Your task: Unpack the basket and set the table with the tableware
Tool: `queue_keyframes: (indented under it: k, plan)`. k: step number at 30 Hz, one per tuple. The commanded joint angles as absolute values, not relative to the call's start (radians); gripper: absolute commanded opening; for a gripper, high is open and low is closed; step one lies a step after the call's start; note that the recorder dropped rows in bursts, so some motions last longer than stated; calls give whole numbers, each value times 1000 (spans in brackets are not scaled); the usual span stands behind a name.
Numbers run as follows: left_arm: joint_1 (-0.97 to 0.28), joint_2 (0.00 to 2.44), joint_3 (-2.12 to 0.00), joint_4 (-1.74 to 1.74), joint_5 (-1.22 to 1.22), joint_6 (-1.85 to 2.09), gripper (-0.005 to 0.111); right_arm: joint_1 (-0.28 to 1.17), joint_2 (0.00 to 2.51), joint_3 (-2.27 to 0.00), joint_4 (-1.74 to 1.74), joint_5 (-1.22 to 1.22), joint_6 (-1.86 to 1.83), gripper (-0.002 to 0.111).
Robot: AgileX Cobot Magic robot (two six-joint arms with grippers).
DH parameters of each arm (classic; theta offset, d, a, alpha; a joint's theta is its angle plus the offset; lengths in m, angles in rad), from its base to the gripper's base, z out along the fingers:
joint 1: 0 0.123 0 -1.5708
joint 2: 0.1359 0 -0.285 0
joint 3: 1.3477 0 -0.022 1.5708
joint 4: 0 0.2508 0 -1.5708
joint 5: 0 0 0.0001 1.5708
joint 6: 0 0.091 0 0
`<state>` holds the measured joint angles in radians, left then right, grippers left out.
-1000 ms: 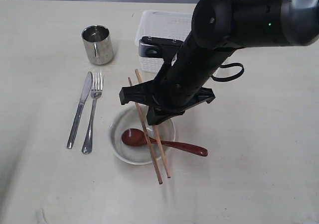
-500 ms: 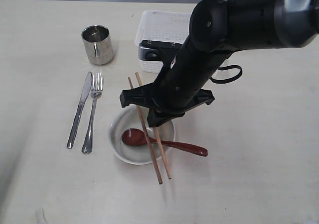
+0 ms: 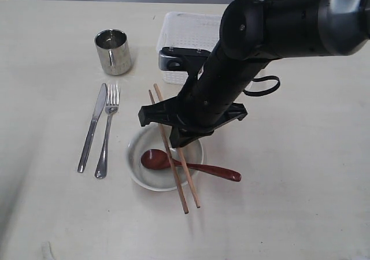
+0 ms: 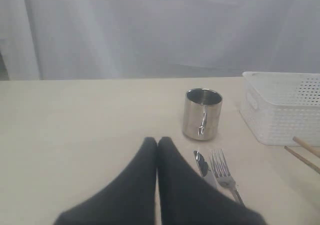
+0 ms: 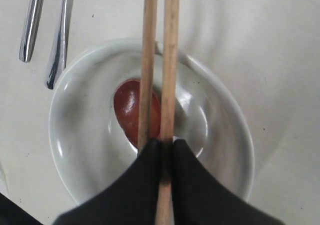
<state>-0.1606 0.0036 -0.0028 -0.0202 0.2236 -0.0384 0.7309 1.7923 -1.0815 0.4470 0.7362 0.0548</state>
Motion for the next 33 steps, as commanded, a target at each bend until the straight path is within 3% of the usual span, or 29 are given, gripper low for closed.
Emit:
queue_keyframes:
  k: [1,4,23,33]
  plan:
    - [-162,0,0,-31,213,-38,0,726,1785,-1079,449,743,40,20]
    - [-162,0,0,-31,213,-38,0,726,1785,-1079,449,743,44,31]
    - [-162,0,0,-31,213,-38,0,726,1689,-1081,439,740,0,30]
    - [-162,0,0,-31,213,-38,0,730,1695,-1081,215,707,160,30]
